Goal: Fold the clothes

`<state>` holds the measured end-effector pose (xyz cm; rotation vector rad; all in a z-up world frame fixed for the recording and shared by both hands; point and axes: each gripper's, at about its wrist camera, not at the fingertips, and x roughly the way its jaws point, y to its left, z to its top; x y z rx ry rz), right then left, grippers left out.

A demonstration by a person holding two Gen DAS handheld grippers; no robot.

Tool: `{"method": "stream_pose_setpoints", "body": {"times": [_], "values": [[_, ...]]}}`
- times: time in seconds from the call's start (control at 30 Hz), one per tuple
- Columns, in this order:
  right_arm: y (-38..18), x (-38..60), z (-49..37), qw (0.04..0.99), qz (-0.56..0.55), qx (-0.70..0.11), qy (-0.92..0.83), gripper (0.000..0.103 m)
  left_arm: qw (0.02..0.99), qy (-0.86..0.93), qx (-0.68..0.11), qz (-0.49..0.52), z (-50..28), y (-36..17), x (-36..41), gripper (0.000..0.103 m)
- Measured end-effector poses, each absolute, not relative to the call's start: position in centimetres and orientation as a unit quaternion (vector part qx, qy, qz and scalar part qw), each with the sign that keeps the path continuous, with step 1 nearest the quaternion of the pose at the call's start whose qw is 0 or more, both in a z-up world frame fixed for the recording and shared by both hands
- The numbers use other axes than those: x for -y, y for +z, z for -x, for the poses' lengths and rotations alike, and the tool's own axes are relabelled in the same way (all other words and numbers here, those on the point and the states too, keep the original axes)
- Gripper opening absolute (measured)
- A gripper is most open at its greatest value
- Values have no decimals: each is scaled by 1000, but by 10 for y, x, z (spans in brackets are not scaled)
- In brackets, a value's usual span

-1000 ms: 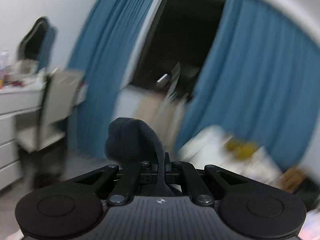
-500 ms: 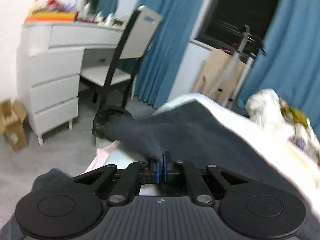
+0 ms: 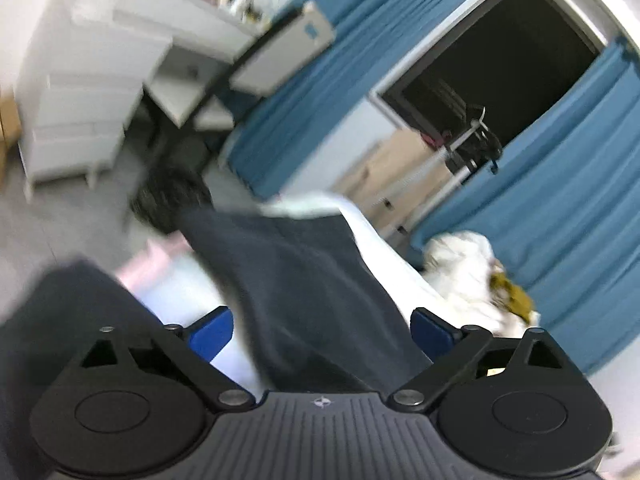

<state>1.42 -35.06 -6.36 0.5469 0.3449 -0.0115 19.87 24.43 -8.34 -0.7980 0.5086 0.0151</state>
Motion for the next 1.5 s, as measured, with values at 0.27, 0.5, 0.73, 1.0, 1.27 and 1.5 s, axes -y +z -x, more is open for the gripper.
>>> {"method": "stream_pose_setpoints", "body": {"times": [0.27,0.5,0.73,1.0,1.27,1.5], "values": [[-31,400,-1,947,-281,-154,-36,99,872,17,-318,372,-221,-97,-215,92],[-9,503,-4,933,-308,-143,-120,100,883,19,-329,334,-243,-104,-205,87],[-34,652,-19,868,-392,-213,-218,95,891,32,-326,315,-265,-108,-196,71],[-77,675,-34,820,-521,-238,-14,80,908,52,-323,261,-281,-107,-186,16],[-62,668,-30,840,-488,-226,-74,10,930,15,-239,279,-247,-87,-198,7],[-26,677,-6,865,-489,-88,-70,9,940,-11,-230,252,-213,-84,-207,7]]}}
